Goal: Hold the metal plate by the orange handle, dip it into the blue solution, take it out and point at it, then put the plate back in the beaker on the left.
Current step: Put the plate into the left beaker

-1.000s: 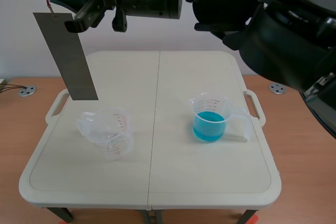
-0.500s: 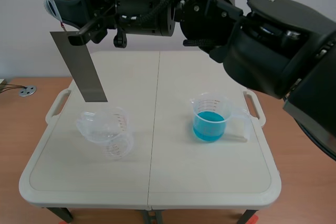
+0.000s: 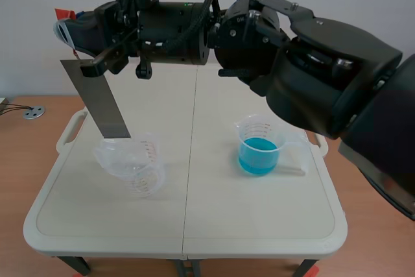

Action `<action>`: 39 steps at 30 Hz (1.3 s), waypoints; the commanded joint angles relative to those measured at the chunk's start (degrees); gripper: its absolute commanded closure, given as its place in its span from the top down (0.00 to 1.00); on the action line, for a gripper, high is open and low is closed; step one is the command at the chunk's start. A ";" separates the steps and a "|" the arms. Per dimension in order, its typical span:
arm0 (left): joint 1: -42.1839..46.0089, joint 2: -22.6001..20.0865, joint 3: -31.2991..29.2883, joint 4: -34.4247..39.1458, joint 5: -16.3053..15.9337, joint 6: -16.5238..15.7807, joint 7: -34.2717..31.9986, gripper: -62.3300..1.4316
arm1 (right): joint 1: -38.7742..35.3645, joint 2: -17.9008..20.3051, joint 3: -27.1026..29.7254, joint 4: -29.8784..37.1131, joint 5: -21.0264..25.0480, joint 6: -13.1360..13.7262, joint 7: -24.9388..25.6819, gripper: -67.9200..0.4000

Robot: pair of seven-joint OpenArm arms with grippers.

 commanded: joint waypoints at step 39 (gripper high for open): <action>0.61 -0.02 -0.31 0.46 -0.33 -0.04 -0.37 0.11 | -3.13 2.01 4.13 0.52 -3.87 -1.55 4.13 0.02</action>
